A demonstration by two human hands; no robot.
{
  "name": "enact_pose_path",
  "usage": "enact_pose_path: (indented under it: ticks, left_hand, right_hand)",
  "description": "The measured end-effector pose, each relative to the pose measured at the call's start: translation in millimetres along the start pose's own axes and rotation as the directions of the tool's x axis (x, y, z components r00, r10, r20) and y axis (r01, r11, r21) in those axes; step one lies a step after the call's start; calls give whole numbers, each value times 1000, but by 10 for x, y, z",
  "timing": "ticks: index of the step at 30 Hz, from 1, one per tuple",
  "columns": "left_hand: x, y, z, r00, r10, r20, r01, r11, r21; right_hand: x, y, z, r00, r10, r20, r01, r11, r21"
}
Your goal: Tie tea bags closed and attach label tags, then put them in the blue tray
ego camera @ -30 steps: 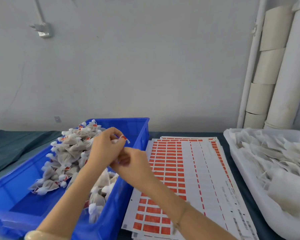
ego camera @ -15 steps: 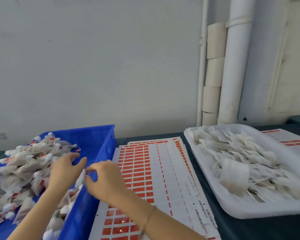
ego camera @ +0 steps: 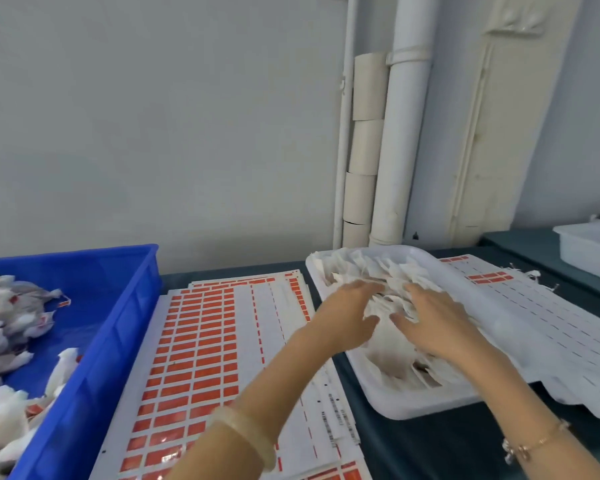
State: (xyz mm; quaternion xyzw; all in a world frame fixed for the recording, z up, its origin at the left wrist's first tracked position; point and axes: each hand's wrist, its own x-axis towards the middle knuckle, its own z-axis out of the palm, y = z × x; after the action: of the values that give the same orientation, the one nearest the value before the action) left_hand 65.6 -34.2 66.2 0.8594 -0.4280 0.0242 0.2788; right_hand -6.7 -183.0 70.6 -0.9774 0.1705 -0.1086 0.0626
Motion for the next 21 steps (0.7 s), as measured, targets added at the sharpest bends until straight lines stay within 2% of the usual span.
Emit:
enact_pose_path:
  ticks: [3,5,7,8,10,11,13,15,16,18,20,21]
  left_hand:
    - [167,23,175,996,-18,85,19,1000,-10]
    - [199,1,218,995,-42,90,37,998,54]
    - [178,-26,202,997,-55,53,47,989,143]
    - [148,-48,179,998,-61,16,58,990,127]
    - [40,-92,89,995,-75,-61,72,996,-55]
    - [-39,-113,14,994,-76,-84,58,977,-204]
    - [-245,-163,-168,985,-88,-151,1,867,-499]
    - [-451,-273,-315,950,-171,-261,-44,755,-655]
    - [-551,-359,-366,933,-224,-281,-27,737,-675]
    - [-767,-537,-436,945,-264,-196,66,737,-673]
    - [-980,-669,-461,953,-289,-87,171,753,-635]
    - [-1080,-716,-472,945,-318,-78,208,767,-608]
  right_hand:
    - [49,94,131,996,7,88,-11,999,39]
    - [45,86,182,997,11,70,-18,994,105]
    - [33,44,182,1000,5,-11,-4,990,142]
    - [31,10,171,998,-14,-64,23,989,149]
    - [18,-101,134,978,-65,-200,119,956,270]
    - [5,-180,106,959,-88,-270,189,908,374]
    - [-29,-357,45,929,-119,-351,312,764,565]
    - [-62,-547,15,923,-205,-325,381,610,695]
    - [-73,-642,16,919,-264,-292,391,530,753]
    - [-95,-827,63,905,-366,-215,358,384,851]
    - [-119,-1002,169,894,-422,-152,294,298,908]
    - [-127,-1095,248,896,-426,-128,265,281,922]
